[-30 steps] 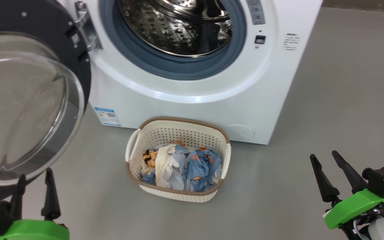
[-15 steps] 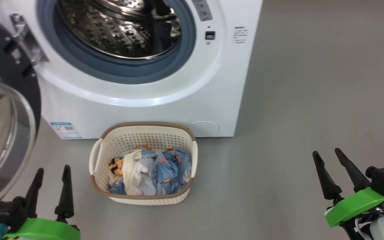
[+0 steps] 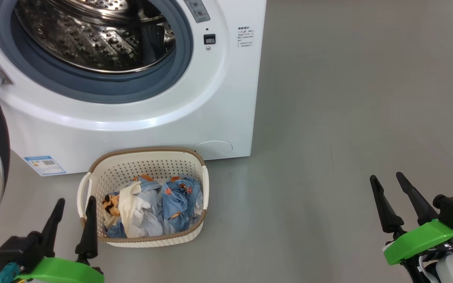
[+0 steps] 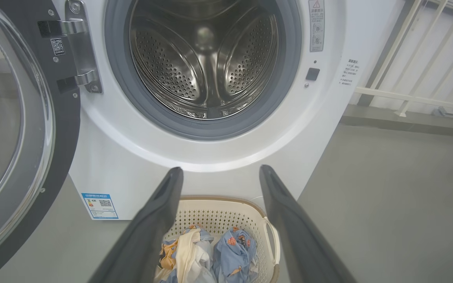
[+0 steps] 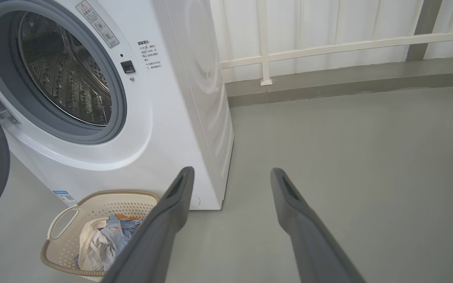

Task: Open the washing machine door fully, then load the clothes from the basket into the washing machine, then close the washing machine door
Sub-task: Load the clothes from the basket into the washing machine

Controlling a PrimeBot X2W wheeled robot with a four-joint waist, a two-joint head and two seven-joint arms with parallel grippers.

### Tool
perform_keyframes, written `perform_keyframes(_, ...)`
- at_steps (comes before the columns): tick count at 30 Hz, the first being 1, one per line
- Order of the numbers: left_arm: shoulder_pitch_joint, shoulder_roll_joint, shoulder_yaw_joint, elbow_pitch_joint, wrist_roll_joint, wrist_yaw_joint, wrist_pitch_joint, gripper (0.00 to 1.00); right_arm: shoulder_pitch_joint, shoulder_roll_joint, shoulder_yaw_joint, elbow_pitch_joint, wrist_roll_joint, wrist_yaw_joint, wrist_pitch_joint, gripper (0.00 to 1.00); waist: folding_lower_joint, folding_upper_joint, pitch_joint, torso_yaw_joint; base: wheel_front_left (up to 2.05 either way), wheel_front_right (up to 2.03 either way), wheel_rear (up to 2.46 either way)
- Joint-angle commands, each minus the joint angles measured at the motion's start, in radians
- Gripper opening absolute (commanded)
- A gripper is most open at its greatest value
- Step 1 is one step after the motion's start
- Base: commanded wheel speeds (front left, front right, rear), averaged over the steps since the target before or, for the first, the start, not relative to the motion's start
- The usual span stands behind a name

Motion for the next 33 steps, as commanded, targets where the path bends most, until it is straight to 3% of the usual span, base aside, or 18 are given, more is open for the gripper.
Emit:
perform_keyframes(1,-0.027,0.031,0.033,-0.026,-0.010,-0.002,-0.006,1.00,0.005,-0.008,0.014,-0.025,-0.009,0.002,-0.012,1.00,0.0000,0.0000,0.003,-0.005,0.00,0.00,0.00)
perform_keyframes(13,-0.038,0.047,0.011,-0.016,-0.032,-0.002,-0.006,1.00,-0.002,0.001,0.008,-0.029,-0.012,0.002,-0.012,1.00,0.0000,0.0000,0.014,0.004,0.05,-0.15,0.11)
perform_keyframes(33,-0.047,0.051,0.007,-0.008,-0.043,-0.002,-0.006,1.00,-0.009,0.007,0.019,-0.023,-0.011,0.002,-0.012,1.00,0.0000,0.0000,0.015,-0.001,0.89,-1.25,0.36)
